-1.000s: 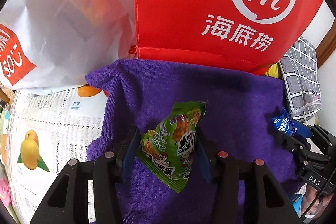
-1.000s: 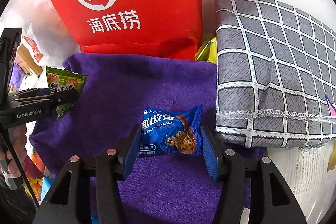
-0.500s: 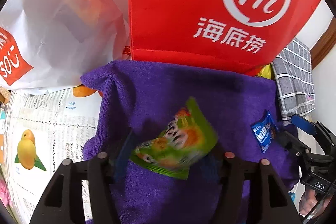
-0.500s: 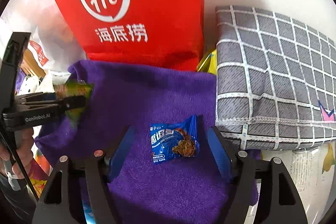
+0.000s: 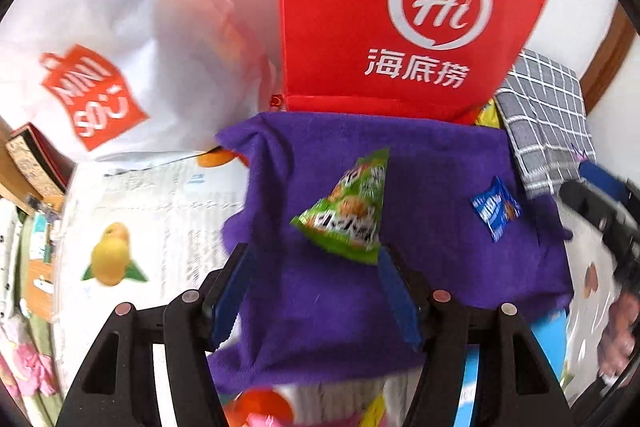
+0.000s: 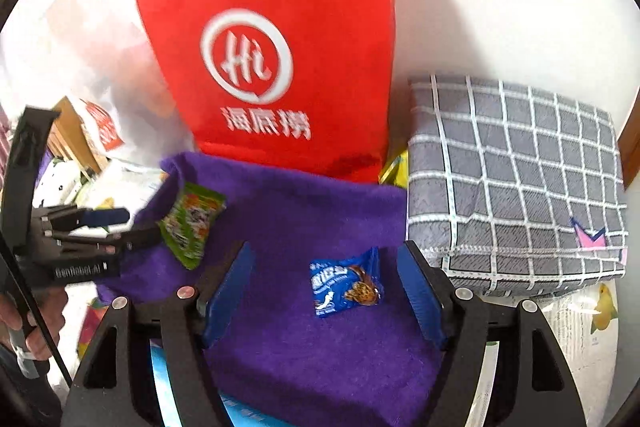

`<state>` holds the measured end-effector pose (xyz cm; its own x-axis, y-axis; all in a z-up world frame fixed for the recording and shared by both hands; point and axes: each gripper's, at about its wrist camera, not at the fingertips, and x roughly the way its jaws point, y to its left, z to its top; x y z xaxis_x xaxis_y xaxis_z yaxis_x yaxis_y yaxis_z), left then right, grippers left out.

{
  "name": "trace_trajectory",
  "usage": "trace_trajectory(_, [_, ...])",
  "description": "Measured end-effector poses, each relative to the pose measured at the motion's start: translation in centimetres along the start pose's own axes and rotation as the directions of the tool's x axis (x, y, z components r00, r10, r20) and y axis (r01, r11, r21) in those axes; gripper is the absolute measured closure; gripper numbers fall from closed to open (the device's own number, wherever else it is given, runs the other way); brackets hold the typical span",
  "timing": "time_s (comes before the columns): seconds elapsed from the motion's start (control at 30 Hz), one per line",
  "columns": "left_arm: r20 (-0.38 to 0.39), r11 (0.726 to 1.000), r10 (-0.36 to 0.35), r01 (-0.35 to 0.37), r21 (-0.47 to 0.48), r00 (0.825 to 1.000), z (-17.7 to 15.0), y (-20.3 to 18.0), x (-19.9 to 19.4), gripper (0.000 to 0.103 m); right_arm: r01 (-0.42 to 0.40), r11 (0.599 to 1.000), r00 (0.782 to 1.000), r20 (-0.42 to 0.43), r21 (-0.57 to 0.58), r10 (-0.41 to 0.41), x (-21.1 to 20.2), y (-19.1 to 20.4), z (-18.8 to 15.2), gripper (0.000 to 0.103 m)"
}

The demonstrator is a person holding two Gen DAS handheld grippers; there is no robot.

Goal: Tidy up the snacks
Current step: 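Withdraw both grippers from the towel back toward the snack pile, then grasp the pink pastry packet with the right gripper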

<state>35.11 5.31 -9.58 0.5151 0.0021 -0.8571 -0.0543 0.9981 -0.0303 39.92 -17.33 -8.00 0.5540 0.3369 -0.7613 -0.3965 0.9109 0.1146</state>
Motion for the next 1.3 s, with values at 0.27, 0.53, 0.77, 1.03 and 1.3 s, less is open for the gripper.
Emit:
trace_trajectory(0.27, [0.085,1.000,-0.006,0.005,0.008,0.996,-3.2,0.4,-5.7,0.041,-0.001,1.000,0.994,0.105,0.008,0.000,-5.5,2.2,-1.0,0.029])
trace_trajectory(0.53, [0.115,0.998,-0.057,0.057,-0.004,0.992,-7.1,0.6,-10.0,0.041,-0.037,0.999,0.993,0.114,0.006,0.036,-10.6,3.1,-4.7,0.029])
trace_trajectory(0.77, [0.107,0.997,-0.071,0.069,0.024,0.992,-10.6,0.2,-12.0,0.041,-0.069,0.993,0.994,0.086,0.101,0.060,-12.7,2.5,-8.8,0.032])
trace_trajectory(1.03, [0.113,0.993,-0.115,0.116,-0.004,0.987,-14.4,1.1,-13.0,0.041,-0.054,0.988,0.999,0.006,0.142,0.053,-13.0,2.7,-14.4,0.037])
trace_trajectory(1.3, [0.100,0.992,-0.121,0.124,-0.021,0.988,-16.8,1.2,-12.8,0.041,-0.025,0.985,0.998,-0.061,0.171,0.036,-13.8,3.3,-20.7,0.037])
